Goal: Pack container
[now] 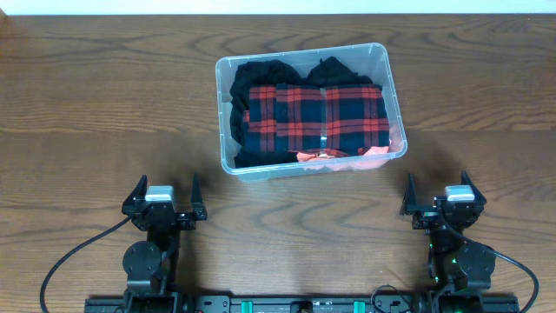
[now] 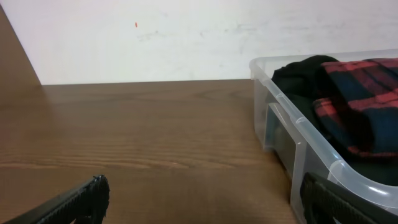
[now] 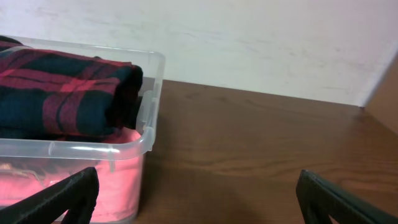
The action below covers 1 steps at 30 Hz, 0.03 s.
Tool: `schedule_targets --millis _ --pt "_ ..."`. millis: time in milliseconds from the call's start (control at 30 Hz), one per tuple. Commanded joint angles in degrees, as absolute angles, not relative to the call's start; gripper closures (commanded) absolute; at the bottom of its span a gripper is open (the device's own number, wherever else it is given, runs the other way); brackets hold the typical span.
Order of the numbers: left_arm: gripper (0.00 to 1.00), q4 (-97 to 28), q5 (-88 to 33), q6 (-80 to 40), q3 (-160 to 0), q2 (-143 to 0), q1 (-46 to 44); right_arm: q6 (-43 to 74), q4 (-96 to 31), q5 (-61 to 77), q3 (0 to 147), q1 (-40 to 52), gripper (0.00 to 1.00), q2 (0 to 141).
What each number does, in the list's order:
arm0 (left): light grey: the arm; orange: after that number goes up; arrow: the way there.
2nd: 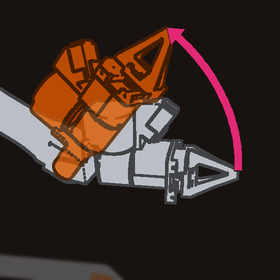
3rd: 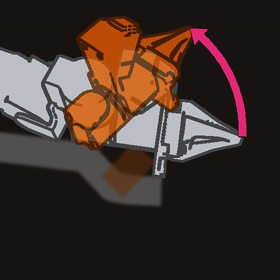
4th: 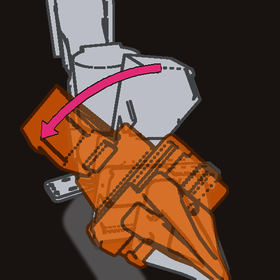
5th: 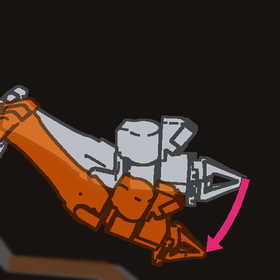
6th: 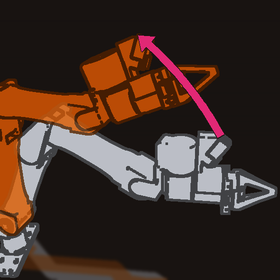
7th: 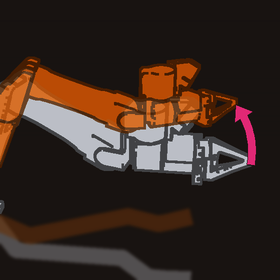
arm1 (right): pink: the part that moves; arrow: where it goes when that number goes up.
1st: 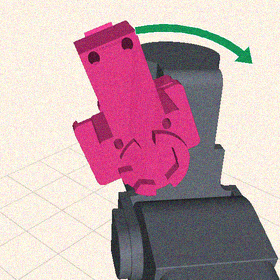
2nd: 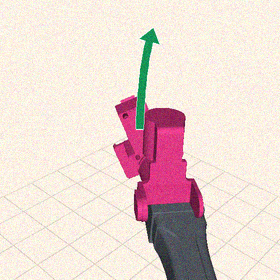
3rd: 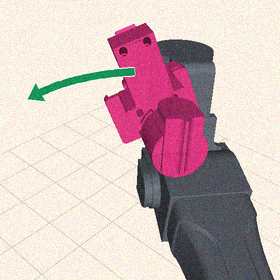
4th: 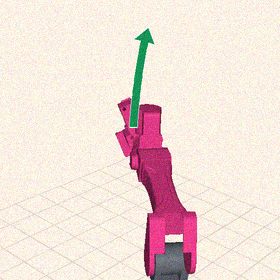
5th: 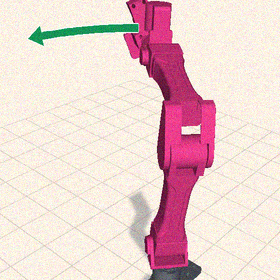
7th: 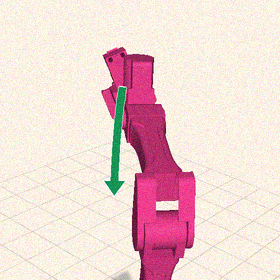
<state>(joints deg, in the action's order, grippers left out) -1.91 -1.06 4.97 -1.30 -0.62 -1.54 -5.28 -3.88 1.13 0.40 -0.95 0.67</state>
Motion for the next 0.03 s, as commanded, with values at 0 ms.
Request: schedule_targets --millis 0 --pt "0.02 -4.03 0.89 5.98 -0.23 -0.05 -1.26 -6.07 -4.08 1.52 0.30 -1.45 0.01 0.27"
